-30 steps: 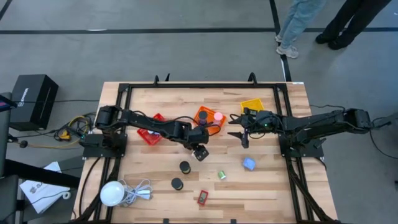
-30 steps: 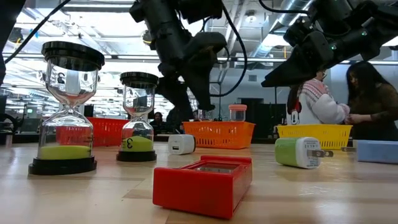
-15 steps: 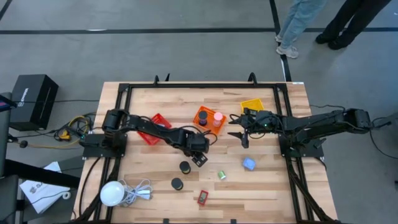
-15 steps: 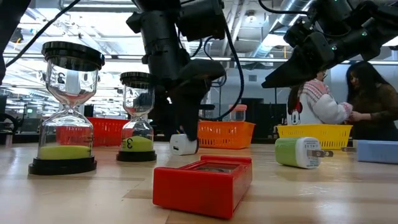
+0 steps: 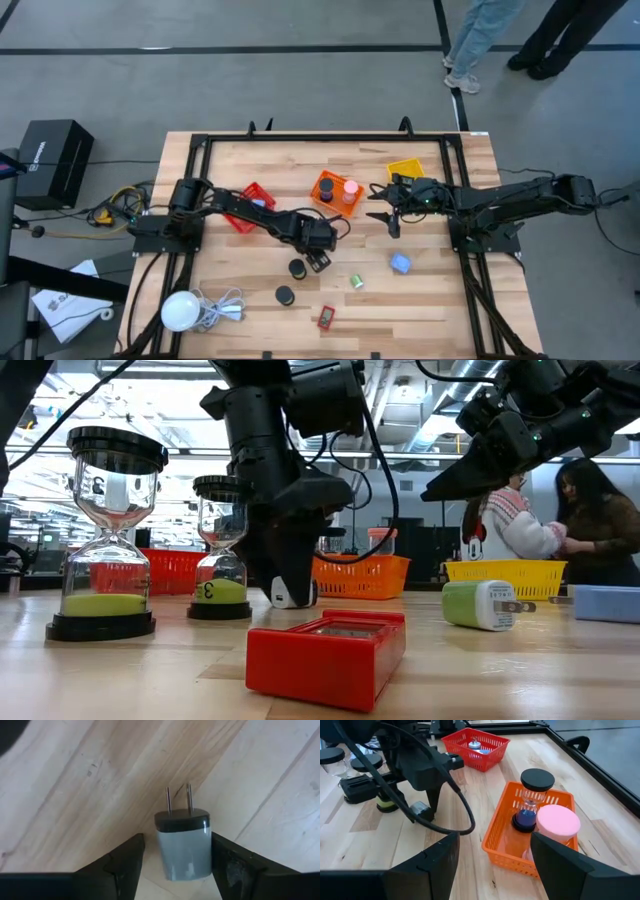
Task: Pick & Place Office items
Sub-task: Put the white charger adapter into the red basket
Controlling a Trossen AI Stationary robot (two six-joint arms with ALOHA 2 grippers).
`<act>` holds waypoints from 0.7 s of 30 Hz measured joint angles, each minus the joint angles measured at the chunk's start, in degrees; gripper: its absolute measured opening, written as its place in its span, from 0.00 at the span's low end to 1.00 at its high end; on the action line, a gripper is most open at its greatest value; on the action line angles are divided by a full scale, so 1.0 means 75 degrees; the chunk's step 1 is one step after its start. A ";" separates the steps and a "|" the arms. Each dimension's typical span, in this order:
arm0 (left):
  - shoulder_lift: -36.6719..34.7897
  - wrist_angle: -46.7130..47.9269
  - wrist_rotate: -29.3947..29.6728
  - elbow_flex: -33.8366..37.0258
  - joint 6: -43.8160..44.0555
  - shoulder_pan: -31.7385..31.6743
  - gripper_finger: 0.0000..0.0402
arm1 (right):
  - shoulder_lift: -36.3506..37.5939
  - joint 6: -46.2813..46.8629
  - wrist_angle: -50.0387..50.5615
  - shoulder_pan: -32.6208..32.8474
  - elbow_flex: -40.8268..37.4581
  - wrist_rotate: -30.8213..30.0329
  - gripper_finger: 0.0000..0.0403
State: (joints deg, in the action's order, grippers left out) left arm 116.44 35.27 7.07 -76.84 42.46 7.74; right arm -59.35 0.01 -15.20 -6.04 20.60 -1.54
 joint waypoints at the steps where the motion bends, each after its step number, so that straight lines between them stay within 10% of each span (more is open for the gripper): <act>1: -0.0008 0.0003 0.0010 0.0003 0.0000 0.0001 0.49 | 0.0000 0.0000 0.0000 0.0000 0.0000 0.0001 0.58; 21: -0.1193 0.2414 0.0785 0.0012 0.0130 -0.0188 0.35 | 0.0000 0.0000 0.0029 0.0000 0.0000 0.0000 0.58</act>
State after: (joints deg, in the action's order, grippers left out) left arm 107.49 53.37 12.96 -76.75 43.43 6.33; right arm -59.35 0.01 -14.98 -6.04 20.60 -1.54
